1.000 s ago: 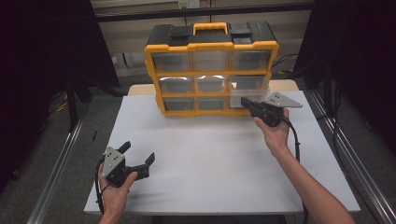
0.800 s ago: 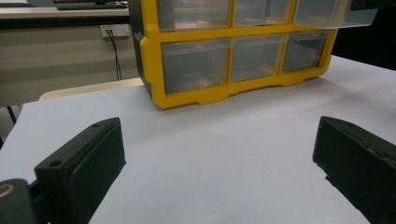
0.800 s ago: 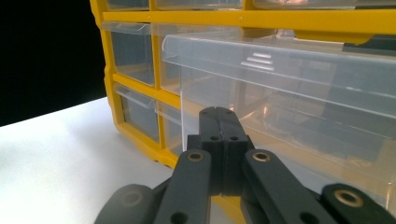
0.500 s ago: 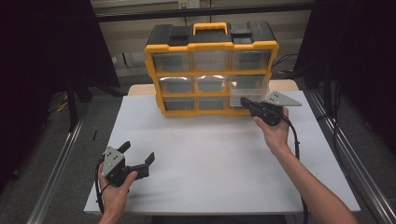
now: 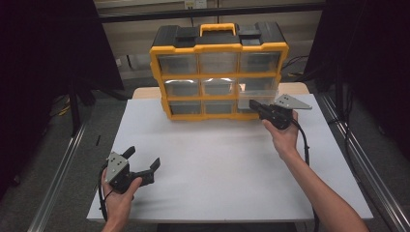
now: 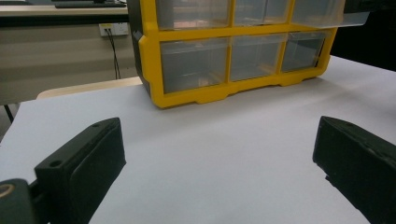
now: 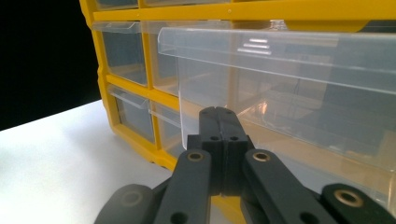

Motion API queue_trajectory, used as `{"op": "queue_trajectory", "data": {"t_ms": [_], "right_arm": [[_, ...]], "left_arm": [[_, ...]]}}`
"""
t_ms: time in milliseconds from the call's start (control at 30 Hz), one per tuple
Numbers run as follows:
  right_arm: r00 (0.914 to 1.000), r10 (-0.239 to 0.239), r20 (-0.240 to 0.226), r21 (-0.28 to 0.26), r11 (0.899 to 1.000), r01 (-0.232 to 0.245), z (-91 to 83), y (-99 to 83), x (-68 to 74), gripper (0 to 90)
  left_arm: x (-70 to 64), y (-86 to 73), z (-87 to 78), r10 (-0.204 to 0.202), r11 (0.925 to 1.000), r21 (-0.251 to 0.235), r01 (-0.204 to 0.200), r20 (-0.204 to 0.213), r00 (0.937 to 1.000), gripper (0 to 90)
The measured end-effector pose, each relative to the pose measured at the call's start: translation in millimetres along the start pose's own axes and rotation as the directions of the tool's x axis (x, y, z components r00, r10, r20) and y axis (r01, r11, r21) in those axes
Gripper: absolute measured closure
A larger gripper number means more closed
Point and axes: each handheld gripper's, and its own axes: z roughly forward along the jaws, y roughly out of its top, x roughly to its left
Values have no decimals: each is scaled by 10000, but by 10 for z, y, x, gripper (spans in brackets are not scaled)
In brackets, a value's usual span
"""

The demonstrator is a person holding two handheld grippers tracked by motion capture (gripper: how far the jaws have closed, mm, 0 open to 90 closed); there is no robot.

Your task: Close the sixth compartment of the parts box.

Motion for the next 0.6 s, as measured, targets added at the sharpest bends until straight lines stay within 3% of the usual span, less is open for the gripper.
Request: {"op": "queue_trajectory", "data": {"t_ms": [200, 567, 600], "right_arm": [[10000, -40, 26, -24, 10000, 40, -2, -7, -26, 900], [9999, -144, 62, 29, 9999, 144, -8, 22, -37, 900], [9998, -147, 133, -3, 9999, 147, -3, 25, -40, 900]], "left_arm": [[3, -1, -5, -161, 9998, -129, 161, -33, 9999, 24], [21, 3, -4, -51, 10000, -83, 52, 31, 10000, 24], [13, 5, -5, -87, 9999, -141, 85, -129, 9999, 24]]}}
